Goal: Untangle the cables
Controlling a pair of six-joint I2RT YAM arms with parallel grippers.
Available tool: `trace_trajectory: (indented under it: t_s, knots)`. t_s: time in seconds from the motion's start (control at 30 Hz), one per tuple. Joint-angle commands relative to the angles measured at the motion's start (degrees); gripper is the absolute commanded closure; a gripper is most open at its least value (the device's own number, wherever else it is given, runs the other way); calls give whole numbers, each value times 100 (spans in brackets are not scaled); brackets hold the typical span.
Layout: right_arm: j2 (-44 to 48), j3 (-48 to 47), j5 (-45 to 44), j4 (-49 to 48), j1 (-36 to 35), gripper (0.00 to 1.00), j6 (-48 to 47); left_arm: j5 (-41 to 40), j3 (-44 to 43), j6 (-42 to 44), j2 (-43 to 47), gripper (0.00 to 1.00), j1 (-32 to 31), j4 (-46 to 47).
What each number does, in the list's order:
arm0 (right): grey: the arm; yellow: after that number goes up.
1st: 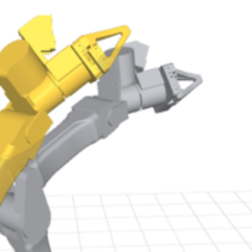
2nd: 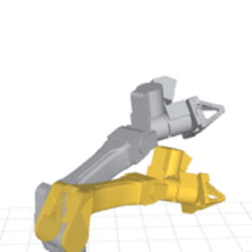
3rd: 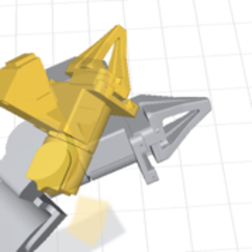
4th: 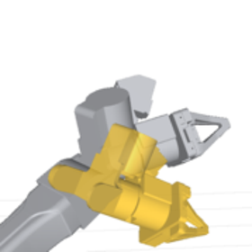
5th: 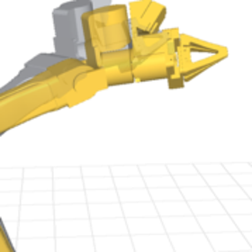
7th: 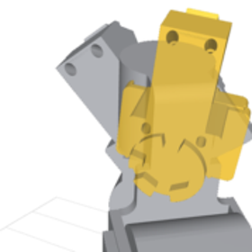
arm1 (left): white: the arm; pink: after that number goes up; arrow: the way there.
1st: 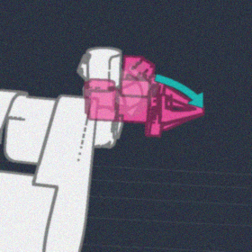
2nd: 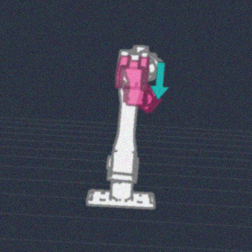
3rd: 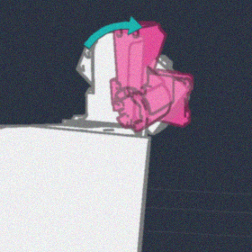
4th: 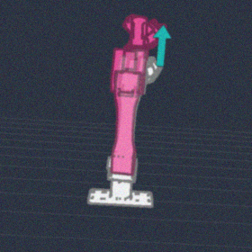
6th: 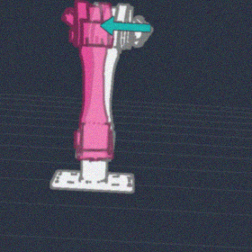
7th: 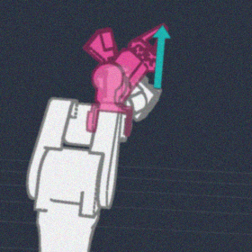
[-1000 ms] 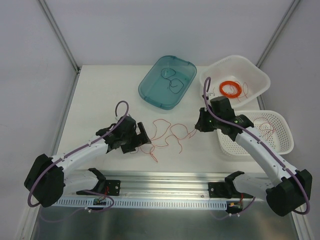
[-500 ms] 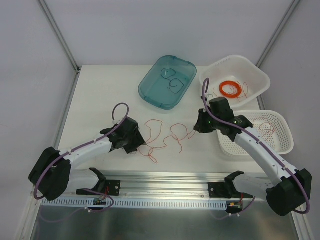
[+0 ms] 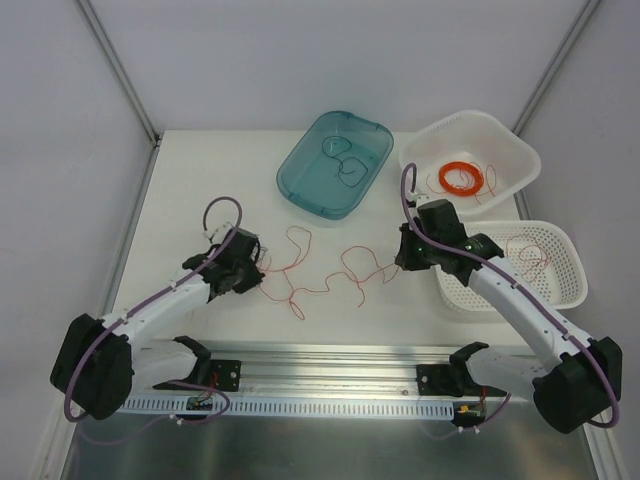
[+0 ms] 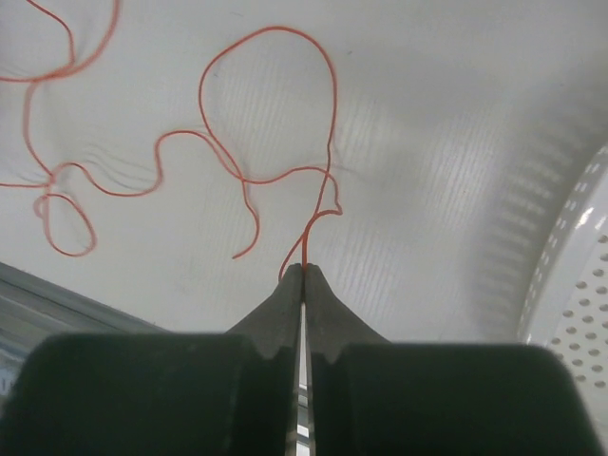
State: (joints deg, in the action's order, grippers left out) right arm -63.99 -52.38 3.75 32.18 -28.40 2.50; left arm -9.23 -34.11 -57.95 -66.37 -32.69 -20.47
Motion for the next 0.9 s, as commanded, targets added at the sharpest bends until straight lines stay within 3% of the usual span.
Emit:
trace_trajectory:
  t_s: [0.0, 0.2, 0.47, 0.87]
  knots:
    - [237, 96, -575, 217, 36, 99, -127, -1009, -403, 1168, 649, 100, 769, -598]
    - [474, 167, -805, 402, 195, 99, -153, -2090, -1185, 2734, 977, 100, 1861, -1090]
    - [729, 123, -964, 578, 502, 99, -224, -2767, -2204, 3808, 705, 100, 3364, -1144]
    - [984, 149, -806, 658, 1091, 99, -470, -3163, -3479, 4336, -165, 100, 4103, -1161]
